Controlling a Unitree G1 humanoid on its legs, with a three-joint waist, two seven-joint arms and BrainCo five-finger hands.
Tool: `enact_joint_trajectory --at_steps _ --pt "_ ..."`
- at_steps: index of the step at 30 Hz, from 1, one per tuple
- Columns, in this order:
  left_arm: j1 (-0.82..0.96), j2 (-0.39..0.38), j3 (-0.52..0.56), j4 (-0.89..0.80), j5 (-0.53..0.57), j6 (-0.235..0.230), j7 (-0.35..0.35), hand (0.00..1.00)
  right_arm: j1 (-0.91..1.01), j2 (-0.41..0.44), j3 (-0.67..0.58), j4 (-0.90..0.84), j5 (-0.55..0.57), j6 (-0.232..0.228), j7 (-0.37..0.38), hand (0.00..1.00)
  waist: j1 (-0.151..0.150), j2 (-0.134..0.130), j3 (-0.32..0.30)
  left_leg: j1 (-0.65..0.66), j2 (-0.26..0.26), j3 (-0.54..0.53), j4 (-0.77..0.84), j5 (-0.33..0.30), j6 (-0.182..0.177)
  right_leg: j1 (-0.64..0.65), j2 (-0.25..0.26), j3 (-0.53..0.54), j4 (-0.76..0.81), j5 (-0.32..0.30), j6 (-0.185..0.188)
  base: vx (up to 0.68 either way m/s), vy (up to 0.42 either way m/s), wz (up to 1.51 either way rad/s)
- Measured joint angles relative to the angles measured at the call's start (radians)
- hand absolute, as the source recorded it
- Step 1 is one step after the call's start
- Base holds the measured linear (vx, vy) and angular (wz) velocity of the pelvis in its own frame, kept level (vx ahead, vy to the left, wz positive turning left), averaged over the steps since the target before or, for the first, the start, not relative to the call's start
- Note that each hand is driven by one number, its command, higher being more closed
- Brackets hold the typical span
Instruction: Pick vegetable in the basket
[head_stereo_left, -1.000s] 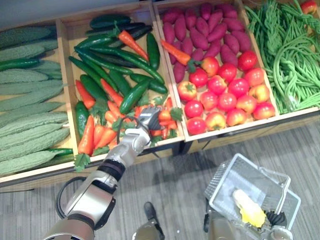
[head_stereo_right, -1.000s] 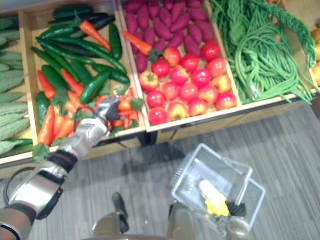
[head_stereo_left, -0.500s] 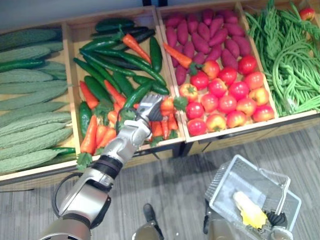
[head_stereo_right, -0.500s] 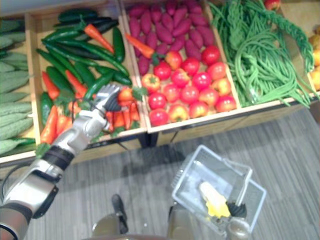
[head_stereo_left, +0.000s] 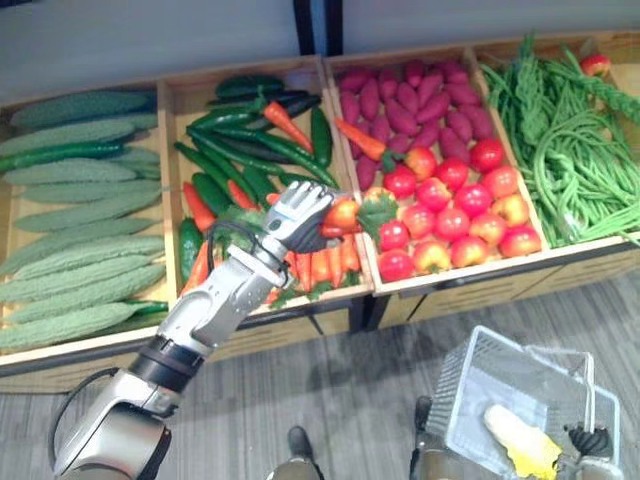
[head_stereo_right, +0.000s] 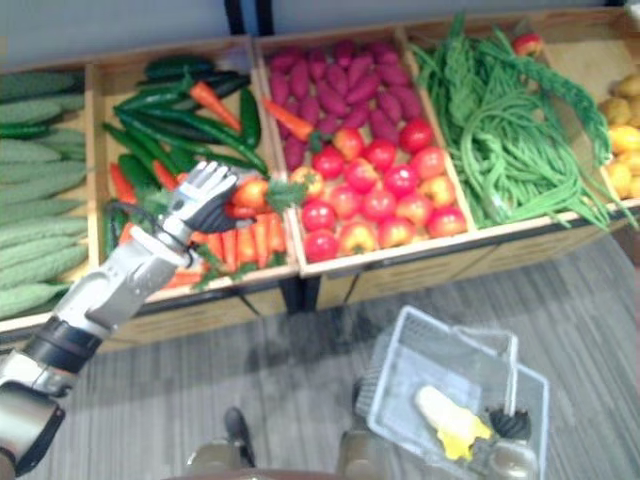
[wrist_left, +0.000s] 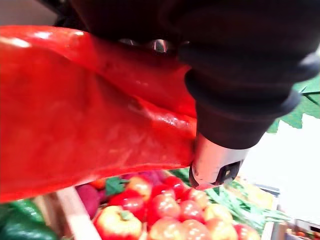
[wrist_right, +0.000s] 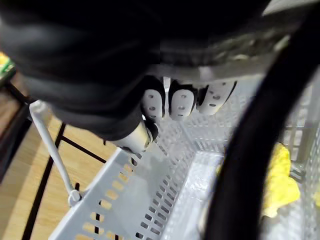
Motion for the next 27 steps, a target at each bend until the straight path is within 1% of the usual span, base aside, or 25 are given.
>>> enact_joint_trajectory --at_steps 1,2,4,5,7,8,9,11,12,14,16,17,19,20,21,22,24,26,27 --pt "0.017 0.005 -0.003 -0.035 -0.001 -0.011 -0.011 1.00 0.001 -0.026 0.000 -0.015 -0.018 0.000 0.007 1.00 -0.002 0.000 -0.017 0.006 0.007 0.018 0.012 -0.011 -0.002 -0.002 0.007 0.015 -0.001 0.001 -0.001 0.03 0.000 -0.58" --pt "0.032 0.020 -0.020 -0.083 -0.003 -0.032 -0.023 1.00 -0.003 -0.062 0.006 -0.034 -0.037 -0.001 0.013 1.00 0.000 0.000 -0.024 0.023 0.020 0.046 0.041 -0.034 -0.008 0.004 0.019 0.044 0.000 0.002 -0.002 0.03 -0.006 -0.58" --pt "0.046 0.025 -0.044 -0.130 -0.004 -0.053 -0.033 1.00 -0.005 -0.094 0.015 -0.056 -0.038 -0.003 0.014 1.00 -0.003 0.003 -0.036 0.040 0.036 0.074 0.070 -0.058 -0.014 0.012 0.032 0.069 0.000 0.002 -0.002 0.02 -0.007 -0.64" --pt "0.078 0.026 -0.063 -0.182 -0.015 -0.073 -0.041 1.00 -0.002 -0.124 0.046 -0.093 -0.039 -0.002 0.028 1.00 -0.005 0.004 -0.058 0.058 0.053 0.112 0.103 -0.086 -0.022 0.012 0.051 0.107 -0.001 0.004 -0.004 0.02 -0.004 -0.77" --pt "0.114 0.027 -0.066 -0.234 -0.043 -0.096 -0.050 1.00 0.005 -0.153 0.102 -0.172 -0.047 -0.003 0.035 1.00 -0.006 0.006 -0.071 0.085 0.077 0.163 0.133 -0.113 -0.033 0.012 0.073 0.153 -0.001 0.008 -0.007 0.00 -0.009 -0.87" --pt "0.128 0.028 -0.067 -0.255 -0.045 -0.109 -0.058 1.00 0.015 -0.177 0.140 -0.223 -0.069 -0.004 0.043 1.00 -0.008 0.008 -0.075 0.092 0.088 0.190 0.150 -0.130 -0.039 0.011 0.087 0.179 -0.001 0.010 -0.008 -0.03 -0.022 -1.02" --pt "0.140 0.030 -0.082 -0.273 -0.061 -0.121 -0.060 1.00 0.021 -0.225 0.197 -0.267 -0.079 -0.021 0.070 1.00 -0.012 0.012 -0.080 0.108 0.107 0.229 0.175 -0.151 -0.045 0.011 0.102 0.214 -0.004 0.014 -0.009 -0.05 -0.022 -0.91" --pt "0.141 0.031 -0.124 -0.277 -0.084 -0.141 -0.066 1.00 0.020 -0.295 0.261 -0.303 -0.080 -0.056 0.098 1.00 -0.018 0.016 -0.090 0.139 0.119 0.284 0.200 -0.172 -0.055 0.009 0.125 0.261 -0.006 0.018 -0.009 -0.02 -0.009 -0.80" --pt "0.141 0.034 -0.135 -0.281 -0.089 -0.141 -0.069 1.00 0.020 -0.313 0.283 -0.324 -0.080 -0.056 0.104 1.00 -0.024 0.018 -0.091 0.147 0.122 0.298 0.207 -0.176 -0.059 0.009 0.132 0.273 -0.006 0.022 -0.012 -0.01 -0.003 -0.72" --pt "0.138 0.062 -0.185 -0.308 -0.119 -0.152 -0.099 1.00 0.019 -0.369 0.364 -0.409 -0.103 -0.073 0.149 1.00 -0.031 0.021 -0.094 0.189 0.137 0.364 0.212 -0.185 -0.072 0.009 0.158 0.326 -0.003 0.029 -0.015 0.00 -0.005 -0.71" --pt "0.125 0.067 -0.229 -0.323 -0.125 -0.161 -0.108 1.00 0.015 -0.406 0.410 -0.432 -0.106 -0.090 0.170 1.00 -0.031 0.026 -0.098 0.213 0.146 0.399 0.215 -0.190 -0.079 0.009 0.174 0.354 0.001 0.030 -0.017 0.00 -0.014 -0.59" --pt "0.113 0.068 -0.261 -0.328 -0.158 -0.164 -0.117 1.00 0.007 -0.432 0.444 -0.443 -0.105 -0.095 0.185 1.00 -0.033 0.030 -0.101 0.227 0.147 0.423 0.218 -0.192 -0.083 0.005 0.185 0.373 0.005 0.032 -0.019 0.00 -0.025 -0.51" --pt "0.078 0.067 -0.305 -0.331 -0.162 -0.177 -0.132 1.00 -0.020 -0.474 0.506 -0.454 -0.103 -0.101 0.197 1.00 -0.035 0.037 -0.113 0.233 0.151 0.452 0.224 -0.197 -0.090 -0.007 0.197 0.399 0.009 0.036 -0.019 -0.01 -0.026 -0.44" --pt "0.062 0.067 -0.321 -0.331 -0.170 -0.181 -0.139 1.00 -0.036 -0.485 0.527 -0.454 -0.099 -0.101 0.205 1.00 -0.035 0.039 -0.113 0.242 0.151 0.464 0.223 -0.198 -0.092 -0.009 0.203 0.409 0.012 0.036 -0.019 -0.02 -0.024 -0.50" --pt "0.041 0.066 -0.347 -0.331 -0.199 -0.185 -0.145 1.00 -0.063 -0.503 0.568 -0.456 -0.097 -0.103 0.211 1.00 -0.036 0.044 -0.116 0.259 0.152 0.488 0.223 -0.200 -0.095 -0.013 0.214 0.429 0.019 0.036 -0.020 -0.02 -0.020 -0.49" --pt "0.029 0.060 -0.366 -0.331 -0.213 -0.194 -0.148 1.00 -0.082 -0.520 0.598 -0.464 -0.096 -0.113 0.227 1.00 -0.036 0.051 -0.120 0.267 0.152 0.505 0.224 -0.201 -0.098 -0.016 0.222 0.442 0.021 0.037 -0.021 -0.02 -0.018 -0.45" --pt "0.019 0.058 -0.399 -0.334 -0.239 -0.198 -0.151 1.00 -0.105 -0.541 0.638 -0.484 -0.096 -0.131 0.232 1.00 -0.037 0.059 -0.125 0.285 0.151 0.538 0.224 -0.205 -0.104 -0.019 0.234 0.469 0.022 0.042 -0.020 -0.02 -0.012 -0.46" --pt "0.018 0.058 -0.427 -0.335 -0.240 -0.200 -0.163 1.00 -0.129 -0.550 0.669 -0.505 -0.094 -0.148 0.233 1.00 -0.041 0.062 -0.127 0.300 0.149 0.564 0.226 -0.208 -0.108 -0.020 0.246 0.493 0.022 0.045 -0.019 -0.02 -0.010 -0.40" --pt "0.017 0.058 -0.445 -0.335 -0.244 -0.200 -0.178 1.00 -0.148 -0.558 0.693 -0.513 -0.091 -0.162 0.233 1.00 -0.055 0.062 -0.127 0.304 0.150 0.571 0.228 -0.209 -0.109 -0.021 0.249 0.499 0.022 0.045 -0.019 -0.02 -0.012 -0.26"
